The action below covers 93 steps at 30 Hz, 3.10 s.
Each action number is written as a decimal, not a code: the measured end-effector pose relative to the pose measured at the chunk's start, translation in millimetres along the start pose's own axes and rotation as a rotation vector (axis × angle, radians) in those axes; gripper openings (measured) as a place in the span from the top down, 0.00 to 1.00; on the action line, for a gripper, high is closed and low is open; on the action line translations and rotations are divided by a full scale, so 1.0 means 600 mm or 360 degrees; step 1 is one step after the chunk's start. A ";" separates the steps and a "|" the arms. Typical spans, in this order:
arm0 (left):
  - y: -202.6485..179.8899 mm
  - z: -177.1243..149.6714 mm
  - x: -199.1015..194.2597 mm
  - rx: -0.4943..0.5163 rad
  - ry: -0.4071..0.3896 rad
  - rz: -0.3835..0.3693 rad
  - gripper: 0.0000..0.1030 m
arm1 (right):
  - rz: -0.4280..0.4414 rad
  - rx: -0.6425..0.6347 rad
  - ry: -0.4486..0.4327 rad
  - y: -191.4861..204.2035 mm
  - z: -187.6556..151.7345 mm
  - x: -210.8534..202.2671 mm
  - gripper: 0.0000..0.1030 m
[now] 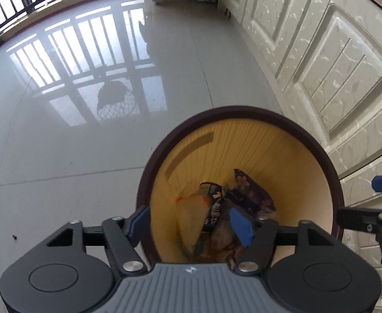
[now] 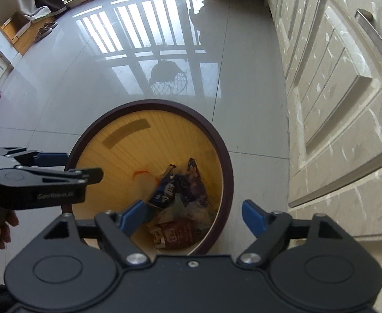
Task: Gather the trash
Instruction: 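Open both tools to drop the packet and bag into the wastebasket, then move both tools back toward the cardboard pieces on the mattress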
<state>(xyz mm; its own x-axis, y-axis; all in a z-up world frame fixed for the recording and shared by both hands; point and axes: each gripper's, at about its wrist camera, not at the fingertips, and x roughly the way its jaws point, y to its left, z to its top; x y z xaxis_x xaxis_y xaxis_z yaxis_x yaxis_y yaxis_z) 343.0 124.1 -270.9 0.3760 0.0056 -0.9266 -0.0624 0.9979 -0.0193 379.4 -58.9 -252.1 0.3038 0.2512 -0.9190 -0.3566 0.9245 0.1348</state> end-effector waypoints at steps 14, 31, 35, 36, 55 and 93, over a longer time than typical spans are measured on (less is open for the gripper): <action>0.026 -0.021 -0.087 -0.0140 -0.0007 0.0008 0.10 | -0.0051 0.0004 -0.0020 0.000 -0.013 -0.047 0.12; 0.042 -0.051 -0.236 -0.0209 -0.0137 0.0033 0.00 | -0.0135 -0.0059 -0.0166 0.021 -0.032 -0.176 0.02; 0.040 -0.059 -0.280 -0.0224 -0.0200 0.0030 0.00 | -0.0141 -0.0057 -0.0203 0.025 -0.036 -0.213 0.02; 0.038 -0.061 -0.291 -0.0226 -0.0216 0.0024 0.00 | -0.0144 -0.0056 -0.0210 0.026 -0.037 -0.221 0.02; 0.011 -0.110 -0.445 -0.0200 -0.0501 0.0048 0.00 | -0.0093 -0.0009 -0.0503 0.020 -0.082 -0.384 0.02; -0.243 -0.073 -0.558 0.0077 -0.1076 -0.0361 0.00 | -0.0361 0.0467 -0.1171 -0.218 -0.199 -0.580 0.00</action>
<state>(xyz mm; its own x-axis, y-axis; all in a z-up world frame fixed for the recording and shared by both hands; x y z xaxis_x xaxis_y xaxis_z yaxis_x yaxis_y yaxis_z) 185.7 -26.1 25.4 0.8666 -0.1789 -0.4659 0.1204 0.9809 -0.1527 215.0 -301.2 6.0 0.8783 0.0785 -0.4715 -0.0023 0.9871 0.1601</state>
